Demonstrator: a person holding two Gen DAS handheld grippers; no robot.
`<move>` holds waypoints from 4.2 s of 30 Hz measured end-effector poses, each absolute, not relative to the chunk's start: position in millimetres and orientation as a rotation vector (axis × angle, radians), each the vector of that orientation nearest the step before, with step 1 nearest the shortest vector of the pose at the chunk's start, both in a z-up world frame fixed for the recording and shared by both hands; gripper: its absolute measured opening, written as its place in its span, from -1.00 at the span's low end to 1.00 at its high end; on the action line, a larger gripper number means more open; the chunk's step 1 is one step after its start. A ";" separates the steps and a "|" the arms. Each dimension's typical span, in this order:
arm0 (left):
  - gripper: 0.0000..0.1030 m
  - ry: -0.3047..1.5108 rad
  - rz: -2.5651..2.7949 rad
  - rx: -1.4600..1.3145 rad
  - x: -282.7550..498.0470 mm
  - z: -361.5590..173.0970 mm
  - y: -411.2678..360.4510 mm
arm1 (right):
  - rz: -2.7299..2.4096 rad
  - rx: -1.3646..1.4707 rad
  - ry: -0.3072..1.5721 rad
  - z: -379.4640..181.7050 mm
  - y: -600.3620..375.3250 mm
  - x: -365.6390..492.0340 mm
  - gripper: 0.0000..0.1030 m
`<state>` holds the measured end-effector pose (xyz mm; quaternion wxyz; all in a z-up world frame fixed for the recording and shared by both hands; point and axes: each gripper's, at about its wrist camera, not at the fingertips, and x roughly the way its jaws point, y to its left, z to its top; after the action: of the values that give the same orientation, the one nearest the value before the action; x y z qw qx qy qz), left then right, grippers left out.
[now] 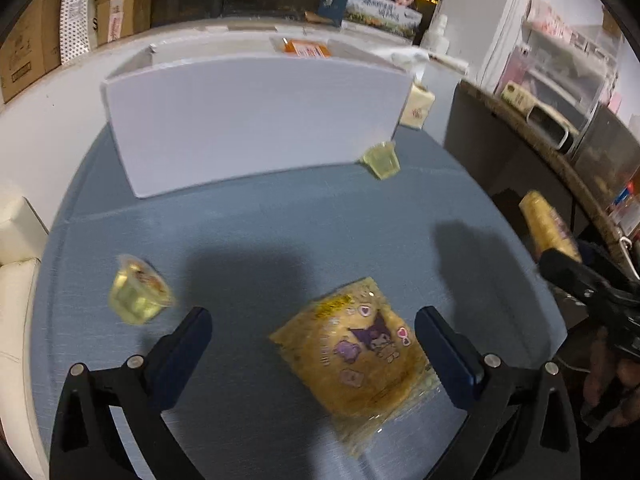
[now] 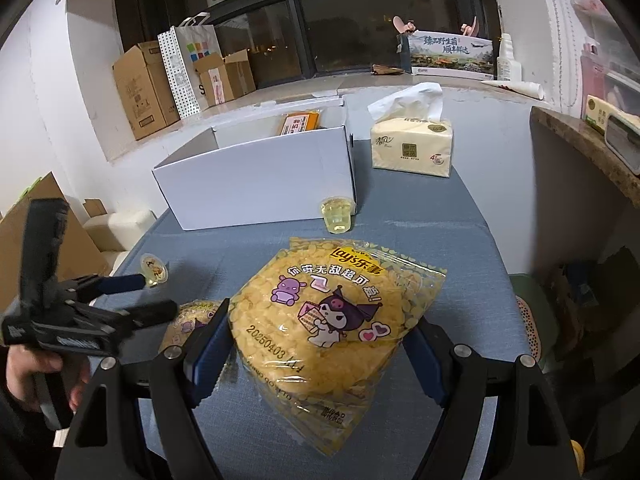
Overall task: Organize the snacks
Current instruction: 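Lower both held cracker bags into the white box and open both grippers, then grasp the yellow jelly cup with the right gripper, then drop the jelly cup into the white box while the left drops its jelly cup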
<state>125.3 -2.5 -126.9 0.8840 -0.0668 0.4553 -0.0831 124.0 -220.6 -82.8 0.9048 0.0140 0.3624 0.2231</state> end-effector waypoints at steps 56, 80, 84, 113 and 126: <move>1.00 0.609 -0.077 -0.100 226.5 4.6 107.3 | 0.569 0.147 0.629 -4.1 -142.1 315.5 1.00; 1.00 0.731 -0.141 -0.065 57.7 -91.4 62.0 | 0.451 0.122 0.859 -136.1 -161.3 270.1 1.00; 1.00 0.763 -0.116 -0.070 53.7 -103.7 71.8 | 0.456 0.128 0.887 -143.3 -146.2 294.6 1.00; 0.01 0.937 -0.067 -0.138 126.5 -152.2 103.1 | 0.605 0.166 0.793 -105.7 -183.7 173.4 -0.07; -0.01 0.715 -0.160 -0.180 97.3 -82.8 94.3 | 0.638 0.183 0.785 -104.1 -180.0 163.9 -0.07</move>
<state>97.3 94.3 -82.8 0.9296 -0.0876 0.3493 -0.0782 163.9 -180.0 -104.1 0.8707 0.0874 0.3754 0.3054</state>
